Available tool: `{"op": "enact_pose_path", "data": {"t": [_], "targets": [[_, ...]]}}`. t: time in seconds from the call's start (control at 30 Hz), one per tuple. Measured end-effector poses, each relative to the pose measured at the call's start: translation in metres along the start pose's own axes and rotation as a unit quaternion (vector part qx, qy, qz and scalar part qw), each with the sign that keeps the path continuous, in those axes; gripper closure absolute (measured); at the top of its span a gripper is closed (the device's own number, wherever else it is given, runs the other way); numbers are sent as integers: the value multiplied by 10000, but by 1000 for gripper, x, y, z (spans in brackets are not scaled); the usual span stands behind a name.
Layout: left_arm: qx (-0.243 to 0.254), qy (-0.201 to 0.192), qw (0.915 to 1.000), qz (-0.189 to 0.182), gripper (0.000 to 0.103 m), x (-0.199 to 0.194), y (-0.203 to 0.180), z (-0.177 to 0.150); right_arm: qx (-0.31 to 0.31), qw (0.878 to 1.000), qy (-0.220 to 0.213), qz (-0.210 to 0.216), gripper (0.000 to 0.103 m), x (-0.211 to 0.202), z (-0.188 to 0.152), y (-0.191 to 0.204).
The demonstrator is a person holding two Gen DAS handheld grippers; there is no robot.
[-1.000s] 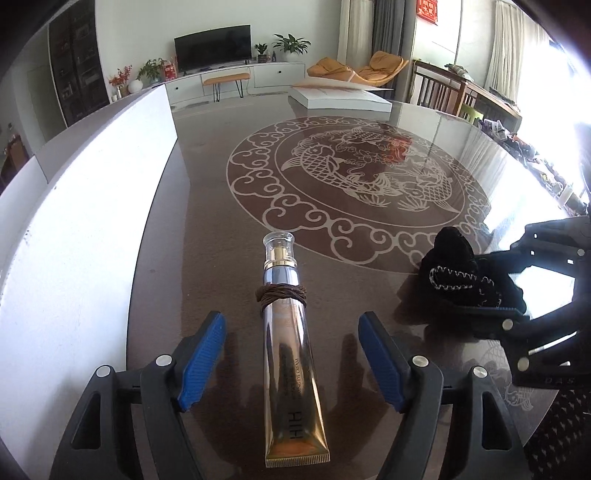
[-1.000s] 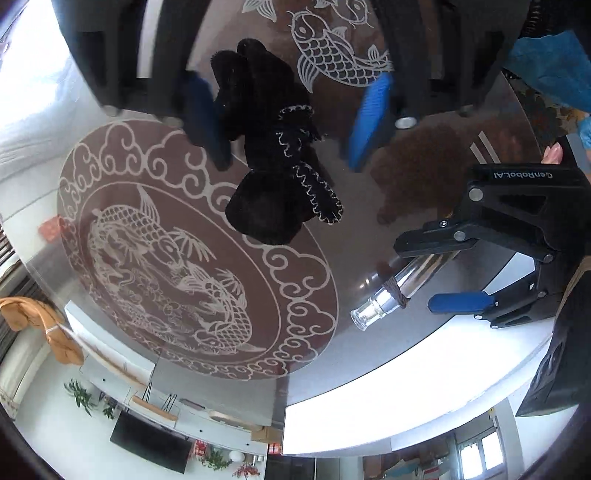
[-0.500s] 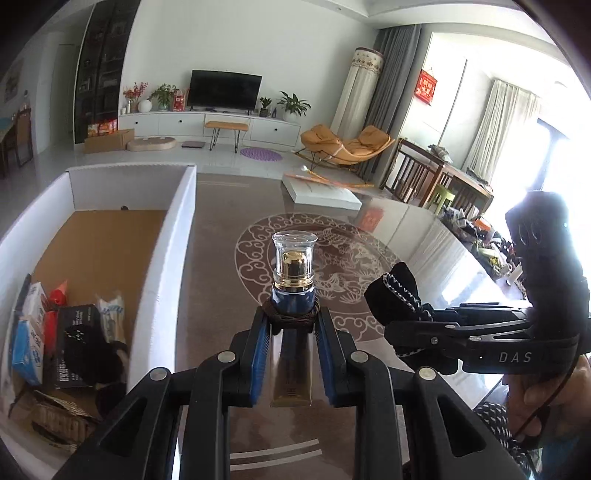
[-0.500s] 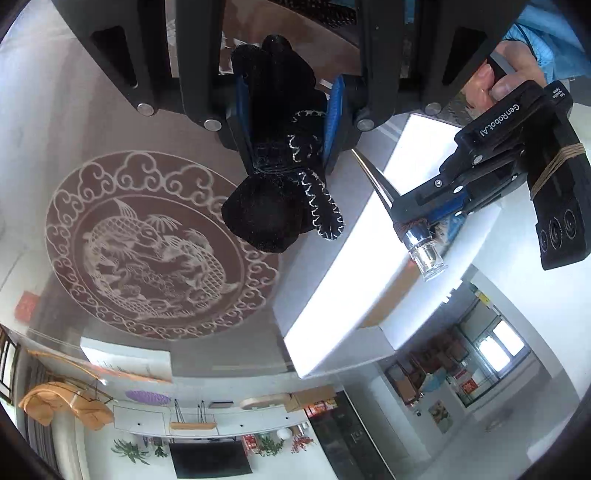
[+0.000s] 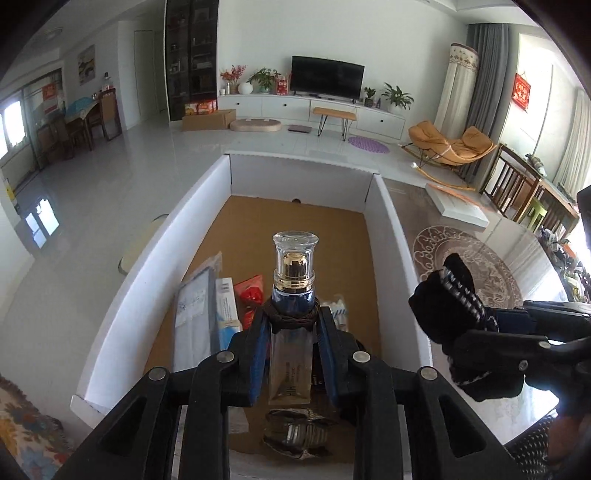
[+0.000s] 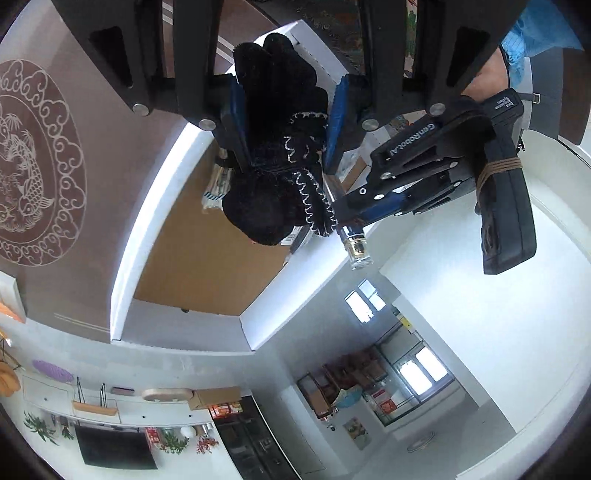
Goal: Organize objects
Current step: 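Lower both items into the white bin and open both tools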
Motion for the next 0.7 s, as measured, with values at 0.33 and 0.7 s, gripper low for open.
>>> {"op": "enact_pose_path", "data": {"t": [0.33, 0.7], "targets": [[-295, -101, 9954, 903, 3, -4, -1, -13, 235, 9989, -130, -390, 30, 7, 8, -25], [-674, 576, 9837, 1567, 2, -22, -15, -13, -579, 9916, -98, -1150, 23, -5, 2, -13]]}}
Point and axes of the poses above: each gripper's, at about its wrist camera, not at the fingertips, and x roughly the way its jaws point, y to its left, z to its top, the point moved 2 cm from there along x, roughly the way its jaws point, and after that the axes turned 14 degrees about x, right-handed, at the moved point
